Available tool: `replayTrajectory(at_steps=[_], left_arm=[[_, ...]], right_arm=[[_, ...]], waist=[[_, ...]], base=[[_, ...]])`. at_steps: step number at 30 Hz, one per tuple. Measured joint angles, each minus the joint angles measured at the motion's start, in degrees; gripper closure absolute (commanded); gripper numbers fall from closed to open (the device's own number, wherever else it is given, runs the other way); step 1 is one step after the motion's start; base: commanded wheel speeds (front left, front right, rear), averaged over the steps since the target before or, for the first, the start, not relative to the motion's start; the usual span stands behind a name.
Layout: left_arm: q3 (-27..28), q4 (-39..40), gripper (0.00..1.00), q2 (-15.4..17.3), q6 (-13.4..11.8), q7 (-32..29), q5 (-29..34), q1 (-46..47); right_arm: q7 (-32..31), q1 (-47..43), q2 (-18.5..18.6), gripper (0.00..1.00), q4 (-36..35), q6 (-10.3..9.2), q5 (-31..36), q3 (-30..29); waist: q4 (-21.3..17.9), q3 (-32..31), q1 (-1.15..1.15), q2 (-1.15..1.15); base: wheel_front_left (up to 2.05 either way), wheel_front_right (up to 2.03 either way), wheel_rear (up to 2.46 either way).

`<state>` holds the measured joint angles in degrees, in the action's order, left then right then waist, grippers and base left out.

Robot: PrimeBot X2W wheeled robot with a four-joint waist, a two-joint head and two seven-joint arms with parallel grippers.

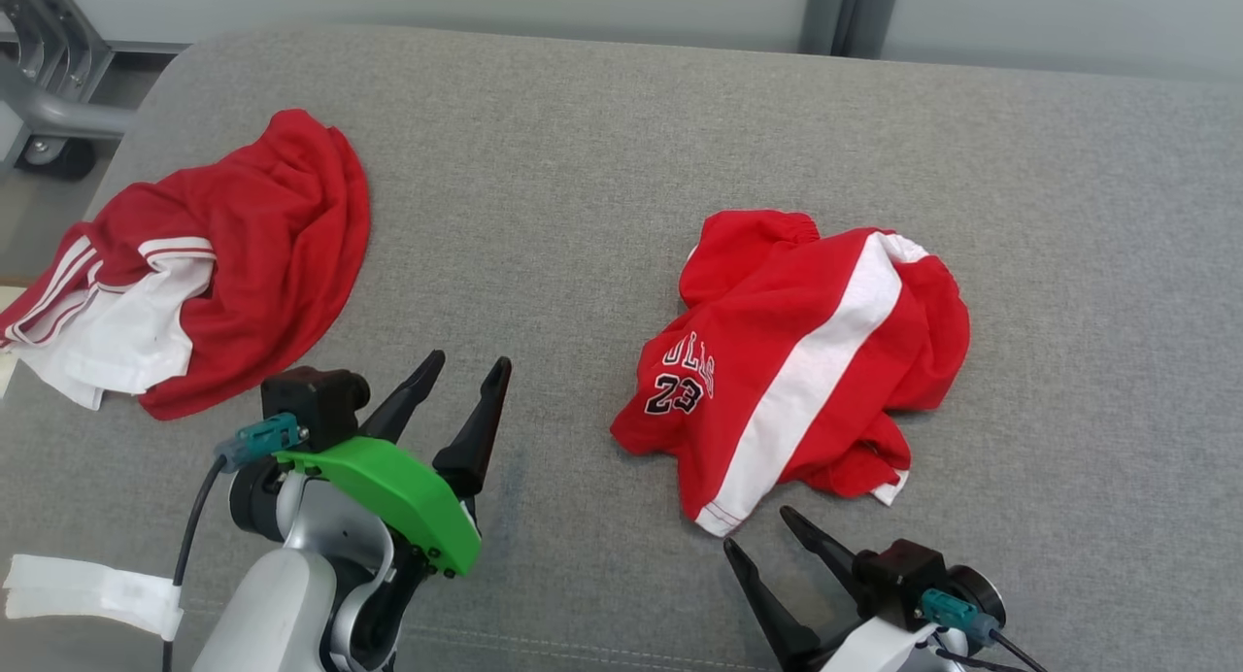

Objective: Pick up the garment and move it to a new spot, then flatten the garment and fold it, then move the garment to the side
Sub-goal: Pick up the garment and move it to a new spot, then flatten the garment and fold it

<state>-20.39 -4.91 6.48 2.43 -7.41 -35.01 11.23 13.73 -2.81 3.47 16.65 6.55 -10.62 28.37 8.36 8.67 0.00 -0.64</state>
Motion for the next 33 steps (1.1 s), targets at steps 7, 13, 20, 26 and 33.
replayTrajectory(at_steps=[7,13,20,26,33], left_arm=[[-0.11,0.79,0.00,0.43,-0.35,1.25,0.75,-0.14],[-0.36,1.75,0.00,0.47,-0.35,1.90,1.49,-0.15],[-0.54,2.02,0.00,0.62,-0.35,1.92,1.65,-0.37],[-0.57,2.18,0.00,1.16,-0.44,2.42,1.91,-0.90],[0.48,2.59,0.00,1.62,-0.91,3.01,1.92,-1.36]], right_arm=[[-0.43,1.58,-0.13,0.13,2.14,0.09,-0.59,1.54],[-0.67,3.15,-0.14,0.14,3.98,0.16,-2.78,1.30],[-0.74,5.08,-0.13,0.35,5.58,0.16,-3.74,1.04],[-1.22,6.50,-0.12,1.00,7.01,0.16,-4.25,1.77],[-6.49,7.01,0.21,1.00,8.57,0.51,-4.99,6.41]], waist=[[0.91,0.63,0.00,0.00],[1.17,0.75,0.00,0.00],[1.62,0.85,0.00,0.00],[2.02,0.70,0.00,0.00],[1.38,0.22,0.00,0.00]], base=[[0.00,0.00,0.00],[0.00,0.00,0.00],[0.00,0.00,0.00],[0.00,0.00,0.00],[0.00,0.00,0.00]])
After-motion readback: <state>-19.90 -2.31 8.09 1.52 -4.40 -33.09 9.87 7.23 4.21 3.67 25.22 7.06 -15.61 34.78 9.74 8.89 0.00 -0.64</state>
